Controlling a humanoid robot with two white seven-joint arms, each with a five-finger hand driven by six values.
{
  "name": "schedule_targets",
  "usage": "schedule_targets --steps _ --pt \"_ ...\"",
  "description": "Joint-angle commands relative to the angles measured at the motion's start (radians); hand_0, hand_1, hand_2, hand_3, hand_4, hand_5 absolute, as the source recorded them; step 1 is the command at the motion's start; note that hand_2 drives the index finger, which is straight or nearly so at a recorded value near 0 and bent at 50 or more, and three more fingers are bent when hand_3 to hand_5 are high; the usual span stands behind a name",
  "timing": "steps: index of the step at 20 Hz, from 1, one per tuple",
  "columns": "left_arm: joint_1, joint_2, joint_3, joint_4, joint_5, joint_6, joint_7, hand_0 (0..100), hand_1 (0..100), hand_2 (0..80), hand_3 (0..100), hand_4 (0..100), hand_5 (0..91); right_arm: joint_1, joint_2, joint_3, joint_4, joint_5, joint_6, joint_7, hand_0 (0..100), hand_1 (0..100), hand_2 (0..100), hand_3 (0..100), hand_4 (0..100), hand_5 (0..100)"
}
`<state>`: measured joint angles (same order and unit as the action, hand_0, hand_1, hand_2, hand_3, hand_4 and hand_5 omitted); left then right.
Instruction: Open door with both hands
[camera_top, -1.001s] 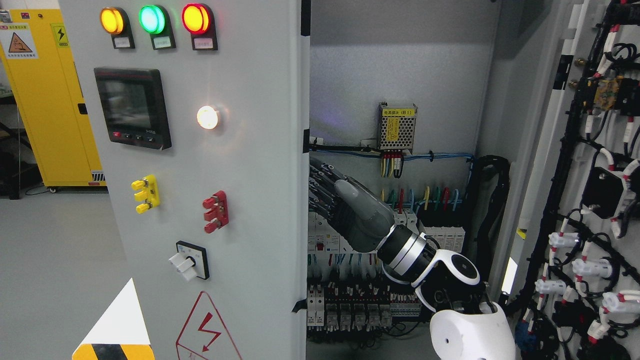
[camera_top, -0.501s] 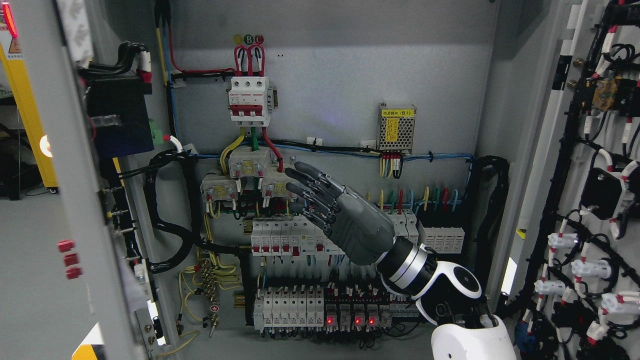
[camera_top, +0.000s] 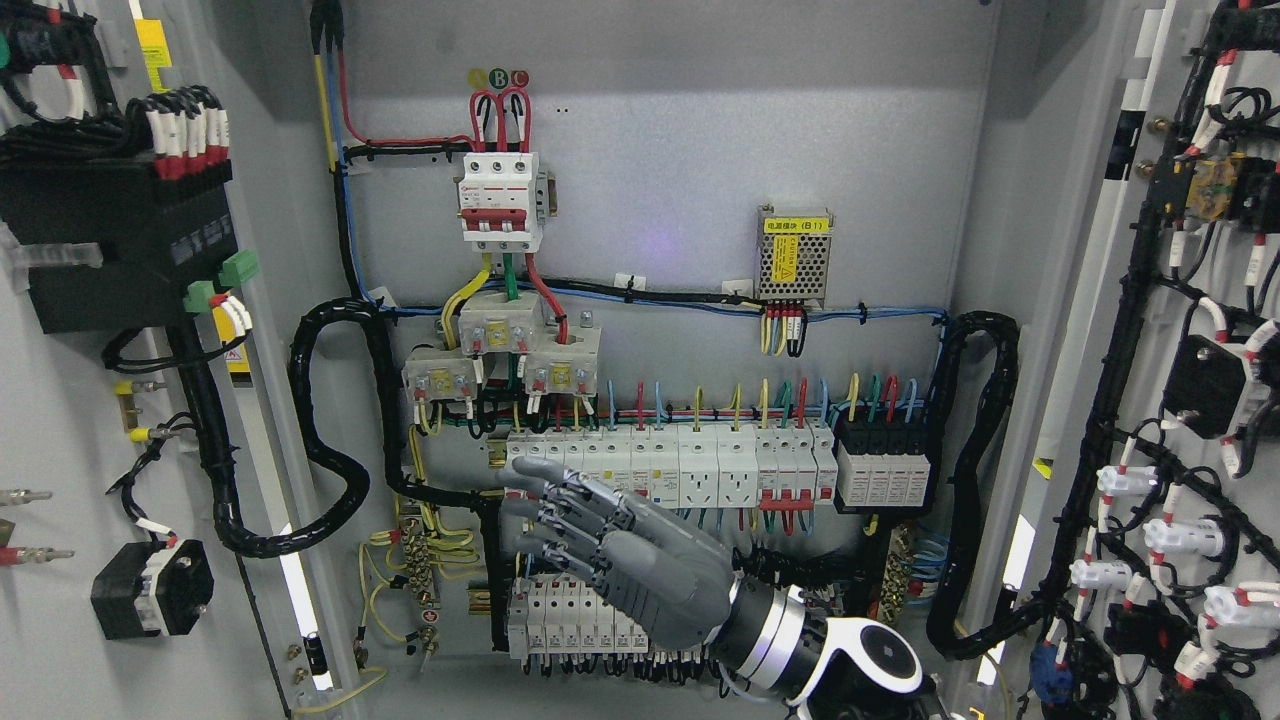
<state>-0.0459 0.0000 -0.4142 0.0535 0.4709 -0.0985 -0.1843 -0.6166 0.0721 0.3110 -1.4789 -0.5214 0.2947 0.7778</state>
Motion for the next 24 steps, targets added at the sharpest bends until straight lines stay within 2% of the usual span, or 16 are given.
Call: schedule_targets --steps 1,5,9,11,14,15,24 --pt "0.0 -0.014 0.0 0.0 0.0 0.0 0.0 12 56 0.0 0 0 0.0 0.064 -0.018 0.258 -0.107 0.001 -0.005 -0.015 0 50 4 0 0 0" --pt "0.0 -0.014 0.0 0.0 0.0 0.0 0.0 12 56 0.0 0 0 0.0 0.097 -0.008 0.361 -0.084 0.011 -0.009 -0.018 0 50 4 0 0 0" --pt "0.0 -0.014 0.0 0.0 0.0 0.0 0.0 12 56 0.0 0 0 0.0 0.087 0.009 0.425 -0.083 0.009 -0.012 -0.018 0 50 4 0 0 0" --pt "0.0 -0.014 0.0 0.0 0.0 0.0 0.0 12 56 0.0 0 0 0.0 0.075 0.037 0.442 -0.074 0.011 -0.012 -0.04 0 50 4 0 0 0" --pt "0.0 -0.014 0.0 0.0 0.0 0.0 0.0 12 56 0.0 0 0 0.0 0.041 0.073 0.444 -0.032 0.009 -0.014 -0.136 0 50 4 0 0 0" --pt "0.0 -0.014 0.0 0.0 0.0 0.0 0.002 12 56 0.0 0 0 0.0 0.034 0.074 0.444 -0.029 0.008 -0.014 -0.146 0 50 4 0 0 0" --pt "0.0 -0.014 0.0 0.0 0.0 0.0 0.0 12 56 0.0 0 0 0.0 -0.008 0.075 0.496 -0.055 0.004 -0.012 -0.144 0 50 4 0 0 0"
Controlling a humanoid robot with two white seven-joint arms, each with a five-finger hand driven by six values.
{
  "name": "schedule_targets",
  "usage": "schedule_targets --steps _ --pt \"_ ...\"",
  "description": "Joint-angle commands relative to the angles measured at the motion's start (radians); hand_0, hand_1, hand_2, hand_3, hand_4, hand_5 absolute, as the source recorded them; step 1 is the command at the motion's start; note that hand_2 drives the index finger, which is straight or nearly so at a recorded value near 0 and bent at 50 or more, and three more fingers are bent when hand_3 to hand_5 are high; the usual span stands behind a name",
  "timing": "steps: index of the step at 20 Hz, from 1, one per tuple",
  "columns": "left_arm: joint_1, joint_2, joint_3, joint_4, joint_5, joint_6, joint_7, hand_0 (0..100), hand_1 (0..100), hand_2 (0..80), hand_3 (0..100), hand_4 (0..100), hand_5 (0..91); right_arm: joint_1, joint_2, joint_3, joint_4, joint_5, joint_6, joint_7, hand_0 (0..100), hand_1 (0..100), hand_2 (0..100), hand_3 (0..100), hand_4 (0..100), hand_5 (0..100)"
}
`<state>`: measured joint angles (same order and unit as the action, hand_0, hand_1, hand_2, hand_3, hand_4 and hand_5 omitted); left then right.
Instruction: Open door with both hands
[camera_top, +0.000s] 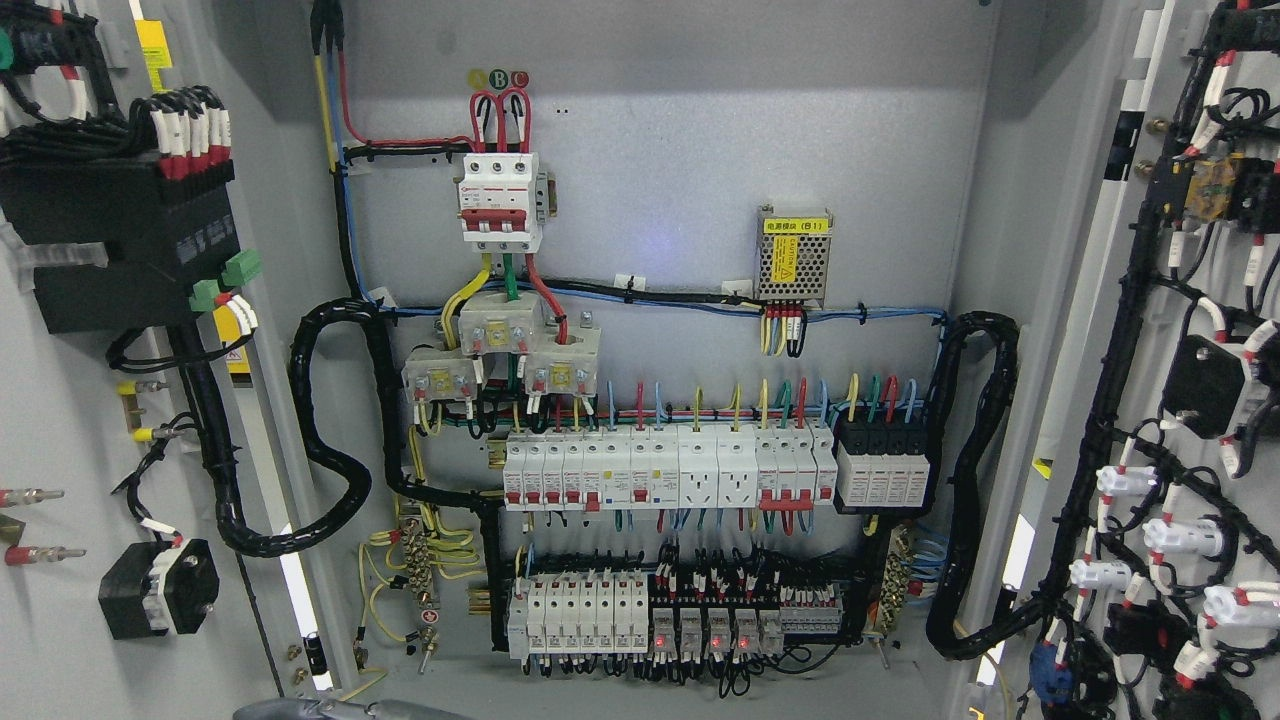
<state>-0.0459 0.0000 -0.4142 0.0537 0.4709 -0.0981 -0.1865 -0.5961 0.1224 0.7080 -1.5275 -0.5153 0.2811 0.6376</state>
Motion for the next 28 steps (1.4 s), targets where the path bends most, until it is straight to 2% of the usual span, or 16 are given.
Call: schedule_targets --steps 1,6,9,12,18,20,23,28 --pt "0.0 -0.014 0.0 0.0 0.0 0.0 0.002 12 56 0.0 0 0 0.0 -0.031 0.025 0.105 -0.008 -0.002 0.001 -0.004 0 50 4 0 0 0" --pt "0.0 -0.014 0.0 0.0 0.0 0.0 0.002 12 56 0.0 0 0 0.0 -0.074 0.026 0.128 -0.006 -0.003 0.0 -0.012 0 50 4 0 0 0" --pt "0.0 -0.014 0.0 0.0 0.0 0.0 0.002 12 56 0.0 0 0 0.0 -0.079 0.026 0.134 -0.006 -0.006 0.0 -0.042 0 50 4 0 0 0" --pt "0.0 -0.014 0.0 0.0 0.0 0.0 0.002 12 56 0.0 0 0 0.0 -0.108 0.026 0.166 -0.002 -0.009 0.0 -0.068 0 50 4 0 0 0" --pt "0.0 -0.014 0.0 0.0 0.0 0.0 0.002 12 56 0.0 0 0 0.0 -0.111 0.026 0.172 -0.014 -0.054 -0.007 -0.07 0 50 4 0 0 0" --pt "0.0 -0.014 -0.002 0.0 0.0 0.0 0.002 12 56 0.0 0 0 0.0 -0.113 0.026 0.198 -0.016 -0.1 -0.005 -0.091 0 50 4 0 0 0" --pt "0.0 -0.014 0.0 0.0 0.0 0.0 0.002 12 56 0.0 0 0 0.0 -0.113 0.026 0.22 -0.017 -0.103 -0.011 -0.151 0 50 4 0 0 0" --pt "0.001 -0.014 0.0 0.0 0.0 0.0 0.004 12 56 0.0 0 0 0.0 -0.114 0.026 0.222 -0.025 -0.103 -0.008 -0.157 0 50 4 0 0 0"
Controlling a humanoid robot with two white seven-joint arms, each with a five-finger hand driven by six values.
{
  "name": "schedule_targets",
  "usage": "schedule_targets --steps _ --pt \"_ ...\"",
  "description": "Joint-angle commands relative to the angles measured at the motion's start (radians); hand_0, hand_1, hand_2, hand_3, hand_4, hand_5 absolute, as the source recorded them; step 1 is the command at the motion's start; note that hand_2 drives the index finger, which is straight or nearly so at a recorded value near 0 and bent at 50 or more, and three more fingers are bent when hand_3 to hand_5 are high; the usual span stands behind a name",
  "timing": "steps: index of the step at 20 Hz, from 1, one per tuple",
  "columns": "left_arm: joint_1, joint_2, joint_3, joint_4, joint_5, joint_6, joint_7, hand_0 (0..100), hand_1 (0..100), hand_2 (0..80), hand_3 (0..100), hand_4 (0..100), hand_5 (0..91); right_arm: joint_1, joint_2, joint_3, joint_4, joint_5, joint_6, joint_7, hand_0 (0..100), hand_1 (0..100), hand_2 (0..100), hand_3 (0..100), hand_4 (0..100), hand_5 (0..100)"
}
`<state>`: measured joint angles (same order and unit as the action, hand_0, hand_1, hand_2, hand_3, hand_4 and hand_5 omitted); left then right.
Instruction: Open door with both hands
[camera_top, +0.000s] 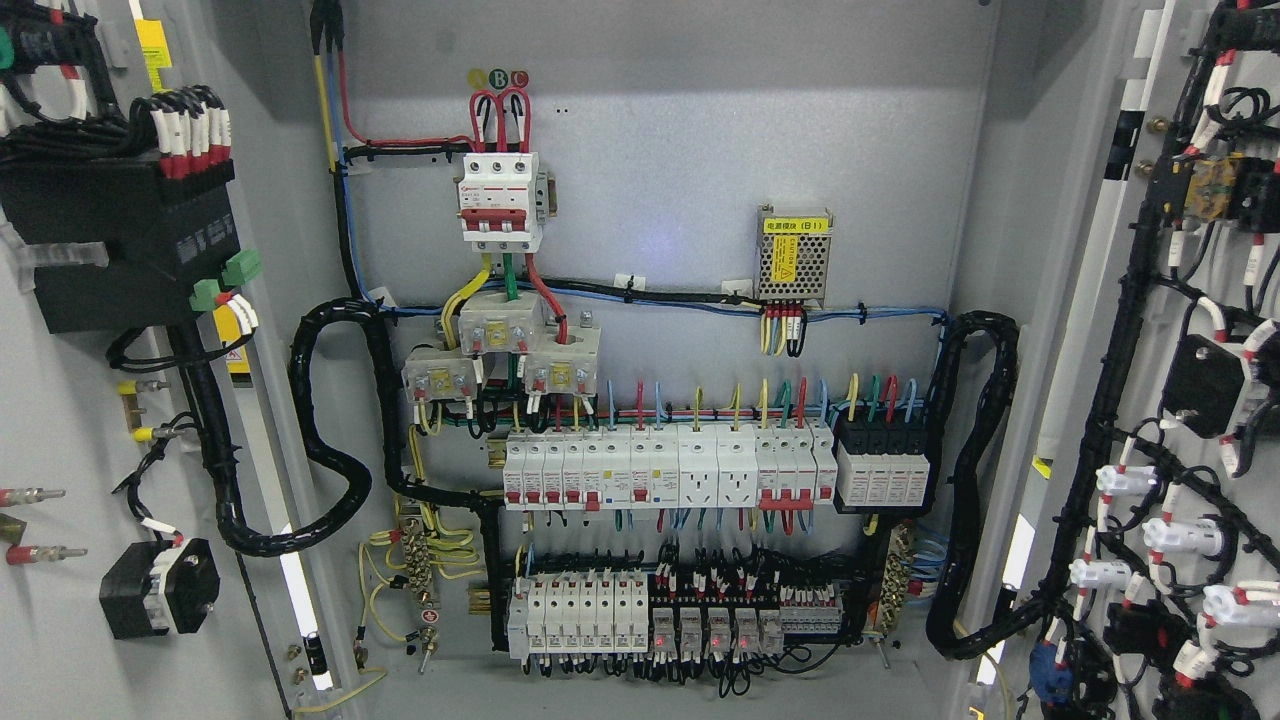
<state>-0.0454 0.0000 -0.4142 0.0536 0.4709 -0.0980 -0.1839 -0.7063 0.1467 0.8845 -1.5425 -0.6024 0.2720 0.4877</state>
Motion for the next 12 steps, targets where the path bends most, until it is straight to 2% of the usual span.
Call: schedule_targets --steps 1,6,8,12 --pt "0.001 -0.014 0.0 0.0 0.0 -0.002 0.0 12 56 0.0 0 0 0.0 -0.015 0.004 0.045 -0.011 -0.016 0.0 -0.011 0 50 4 0 0 0" --pt "0.001 -0.014 -0.001 0.0 0.0 -0.002 0.0 12 56 0.0 0 0 0.0 -0.022 0.007 0.044 -0.011 -0.004 0.0 -0.011 0 50 4 0 0 0" --pt "0.001 -0.014 -0.001 0.0 -0.001 -0.002 0.0 12 56 0.0 0 0 0.0 -0.012 0.007 0.019 -0.007 0.003 0.001 -0.011 0 50 4 0 0 0" --pt "-0.001 -0.014 -0.001 0.0 -0.002 -0.002 0.0 12 56 0.0 0 0 0.0 0.072 -0.009 -0.142 0.008 0.045 0.012 -0.009 0 50 4 0 0 0"
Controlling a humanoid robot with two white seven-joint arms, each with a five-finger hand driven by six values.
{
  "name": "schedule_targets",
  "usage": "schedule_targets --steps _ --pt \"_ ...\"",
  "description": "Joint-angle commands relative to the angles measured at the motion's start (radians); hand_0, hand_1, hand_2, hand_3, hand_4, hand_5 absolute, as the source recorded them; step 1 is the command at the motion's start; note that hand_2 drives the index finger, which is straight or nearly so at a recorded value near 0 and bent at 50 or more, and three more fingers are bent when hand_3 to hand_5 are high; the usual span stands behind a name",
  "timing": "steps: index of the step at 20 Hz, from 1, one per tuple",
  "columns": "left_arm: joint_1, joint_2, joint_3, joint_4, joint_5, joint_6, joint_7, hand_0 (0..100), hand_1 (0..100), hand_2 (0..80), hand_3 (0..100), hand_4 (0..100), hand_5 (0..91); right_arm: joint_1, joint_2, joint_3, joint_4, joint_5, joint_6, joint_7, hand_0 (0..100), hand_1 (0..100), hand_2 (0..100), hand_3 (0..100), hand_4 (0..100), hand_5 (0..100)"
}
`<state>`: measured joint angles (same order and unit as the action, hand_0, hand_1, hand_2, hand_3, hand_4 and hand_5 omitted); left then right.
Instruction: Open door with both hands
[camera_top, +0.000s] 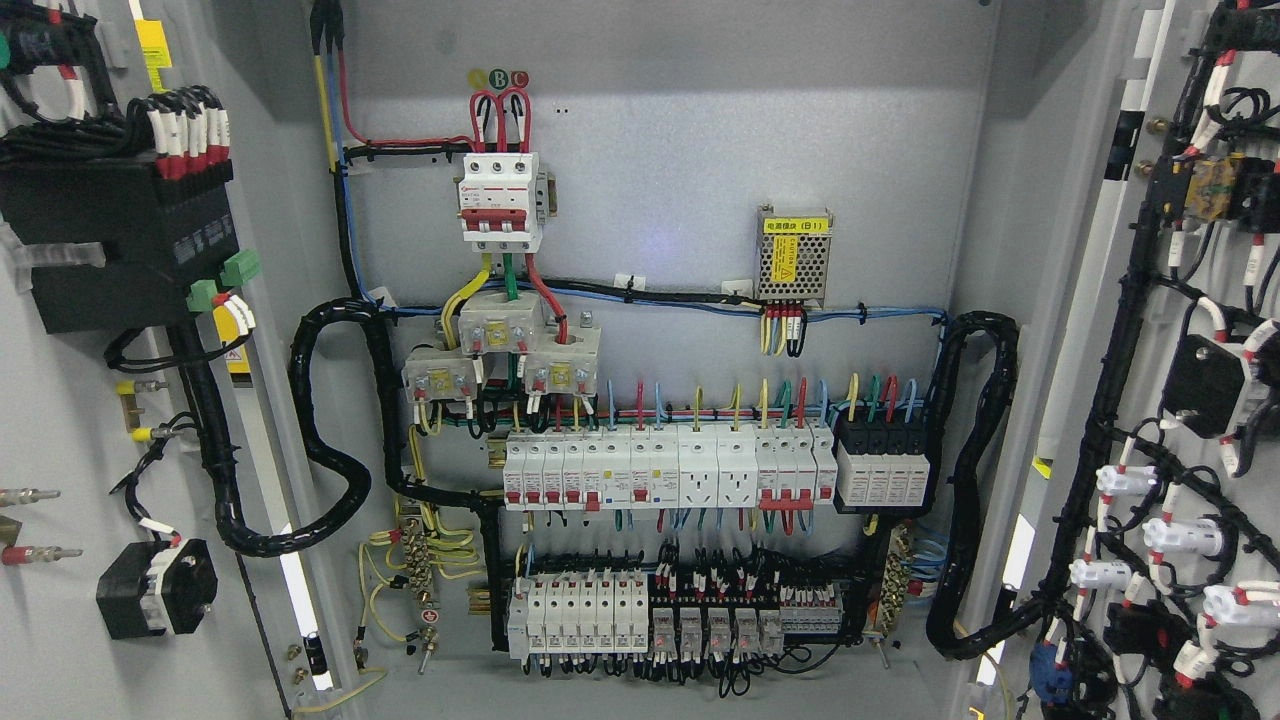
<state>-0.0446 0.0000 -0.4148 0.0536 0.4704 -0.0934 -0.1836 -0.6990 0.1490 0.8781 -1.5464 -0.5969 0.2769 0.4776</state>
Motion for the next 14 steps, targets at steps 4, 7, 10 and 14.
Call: schedule_targets --steps 4,7,10,14 --pt "-0.001 -0.012 -0.004 0.0 -0.002 -0.006 0.001 12 56 0.0 0 0 0.0 0.176 -0.031 -0.244 -0.007 0.163 -0.004 0.001 0 50 4 0 0 0" --pt "-0.001 -0.015 -0.002 -0.001 -0.001 -0.006 0.0 12 56 0.0 0 0 0.0 0.269 -0.083 -0.281 -0.088 0.198 -0.013 -0.002 0 50 4 0 0 0" --pt "0.011 -0.015 -0.002 -0.071 0.001 -0.008 -0.013 12 56 0.0 0 0 0.0 0.335 -0.115 -0.367 -0.118 0.198 -0.028 -0.004 0 50 4 0 0 0" --pt "0.178 0.05 0.014 -0.508 0.004 -0.107 -0.051 12 56 0.0 0 0 0.0 0.481 -0.124 -0.476 -0.193 0.2 -0.051 -0.098 0 50 4 0 0 0"
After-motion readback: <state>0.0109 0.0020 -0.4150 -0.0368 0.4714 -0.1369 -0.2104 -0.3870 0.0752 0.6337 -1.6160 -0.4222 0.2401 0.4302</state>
